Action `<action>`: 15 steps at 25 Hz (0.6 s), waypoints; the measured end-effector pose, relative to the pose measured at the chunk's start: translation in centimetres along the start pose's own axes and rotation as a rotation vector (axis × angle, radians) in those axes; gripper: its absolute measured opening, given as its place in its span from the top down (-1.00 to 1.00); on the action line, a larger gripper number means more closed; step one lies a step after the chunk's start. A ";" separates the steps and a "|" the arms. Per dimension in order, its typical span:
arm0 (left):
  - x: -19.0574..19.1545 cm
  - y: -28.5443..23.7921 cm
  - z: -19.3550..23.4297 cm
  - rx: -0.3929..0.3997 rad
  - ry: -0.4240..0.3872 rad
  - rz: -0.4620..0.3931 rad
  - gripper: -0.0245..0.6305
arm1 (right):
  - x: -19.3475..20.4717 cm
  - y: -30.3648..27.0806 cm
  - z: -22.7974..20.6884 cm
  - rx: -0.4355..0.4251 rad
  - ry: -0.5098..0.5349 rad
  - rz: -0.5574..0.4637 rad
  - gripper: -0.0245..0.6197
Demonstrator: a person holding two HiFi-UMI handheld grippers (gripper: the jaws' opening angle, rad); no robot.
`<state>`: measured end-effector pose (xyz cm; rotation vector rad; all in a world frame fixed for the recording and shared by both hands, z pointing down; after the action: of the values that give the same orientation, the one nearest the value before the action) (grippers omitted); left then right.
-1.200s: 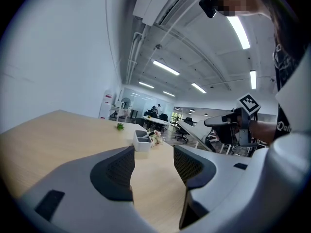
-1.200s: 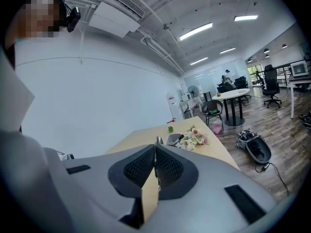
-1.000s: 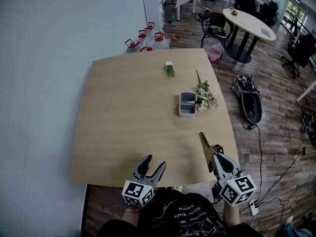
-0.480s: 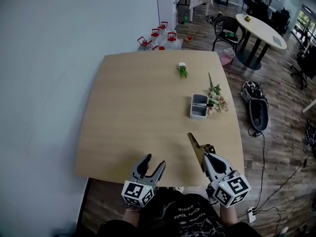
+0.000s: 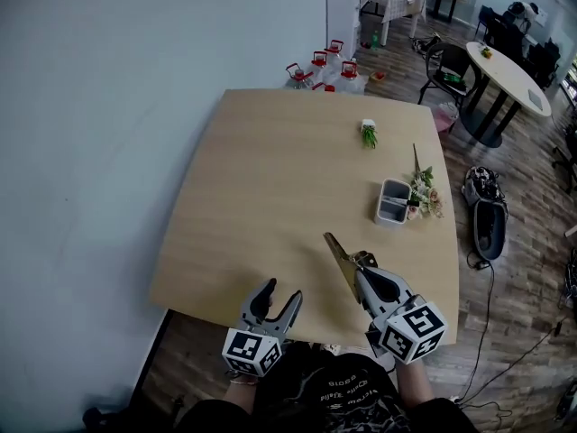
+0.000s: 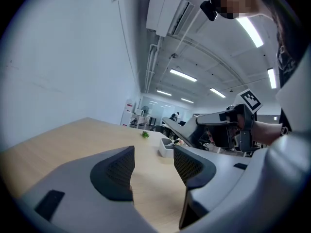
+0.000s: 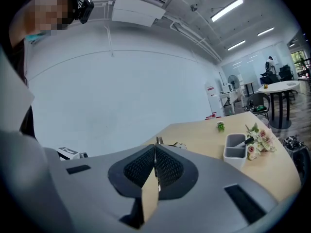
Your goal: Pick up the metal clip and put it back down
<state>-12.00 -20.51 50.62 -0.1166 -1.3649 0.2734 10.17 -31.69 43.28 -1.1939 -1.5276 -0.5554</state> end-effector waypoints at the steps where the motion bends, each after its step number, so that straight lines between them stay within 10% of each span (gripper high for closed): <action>1: -0.1 0.1 0.3 -0.011 0.002 -0.001 0.17 | 0.0 -0.7 -0.1 -0.014 -0.006 0.004 0.87; 15: 0.1 1.4 2.6 -0.114 0.031 0.002 0.17 | 2.0 -10.1 -1.1 -0.144 -0.088 0.133 0.87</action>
<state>-14.74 -19.35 50.90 -0.2170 -1.3494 0.1946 1.85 -35.78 47.82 -1.4359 -1.4885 -0.5373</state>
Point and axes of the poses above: the fingertips, and each gripper's own axes: y backward along the fingers, z to its left, x out of its underside, the point moved 9 cm from there along y, backward along the fingers, and after that the axes turned 5 degrees about -x, right-handed, at the moved point
